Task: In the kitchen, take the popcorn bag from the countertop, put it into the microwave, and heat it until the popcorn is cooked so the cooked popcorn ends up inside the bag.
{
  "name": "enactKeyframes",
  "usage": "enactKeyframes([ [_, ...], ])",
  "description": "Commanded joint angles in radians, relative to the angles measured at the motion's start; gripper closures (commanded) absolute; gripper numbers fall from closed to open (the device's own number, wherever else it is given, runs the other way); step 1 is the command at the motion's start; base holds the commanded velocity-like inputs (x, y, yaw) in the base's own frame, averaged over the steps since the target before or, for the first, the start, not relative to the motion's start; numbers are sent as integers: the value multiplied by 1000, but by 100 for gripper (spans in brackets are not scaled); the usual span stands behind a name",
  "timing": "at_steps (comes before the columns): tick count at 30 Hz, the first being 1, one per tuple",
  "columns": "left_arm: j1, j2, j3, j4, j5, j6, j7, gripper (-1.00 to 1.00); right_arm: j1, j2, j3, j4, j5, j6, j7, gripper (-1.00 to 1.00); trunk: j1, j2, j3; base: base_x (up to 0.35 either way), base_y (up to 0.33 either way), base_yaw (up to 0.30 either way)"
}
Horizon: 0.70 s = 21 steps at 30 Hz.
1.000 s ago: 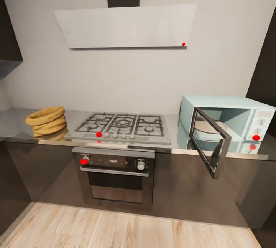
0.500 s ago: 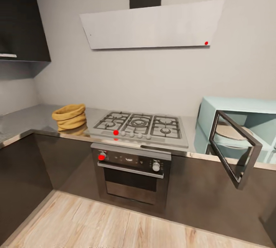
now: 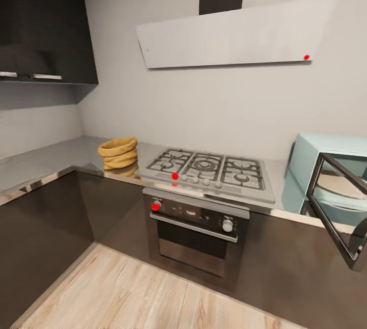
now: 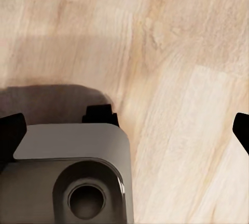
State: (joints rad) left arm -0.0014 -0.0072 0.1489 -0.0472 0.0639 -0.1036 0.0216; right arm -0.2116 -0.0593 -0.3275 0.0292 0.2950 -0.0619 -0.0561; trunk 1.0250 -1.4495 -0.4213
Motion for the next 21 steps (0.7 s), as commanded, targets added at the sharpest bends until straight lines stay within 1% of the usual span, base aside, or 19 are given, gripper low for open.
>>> enactKeyframes([
  [1,0,0,1,0,7,-2,1,-100,-1,0,-8,3,10,-6,-4,-100,0,-1,0,0,0,255],
  [3,0,0,1,0,7,-2,1,-100,-1,-1,-9,3,10,-6,-4,-100,0,-1,1,0,8,202],
  [6,0,0,1,0,7,-2,1,-100,-1,-3,-9,3,10,-6,-4,-100,0,-1,2,31,189,45],
  [12,0,1,-2,1,5,1,-10,-100,-2,-13,-8,1,12,-4,-4,-100,0,-1,2,136,304,2],
  [21,0,2,-5,1,5,8,-11,-100,-1,-13,-7,1,12,-1,1,-100,0,-1,2,183,313,0],
])
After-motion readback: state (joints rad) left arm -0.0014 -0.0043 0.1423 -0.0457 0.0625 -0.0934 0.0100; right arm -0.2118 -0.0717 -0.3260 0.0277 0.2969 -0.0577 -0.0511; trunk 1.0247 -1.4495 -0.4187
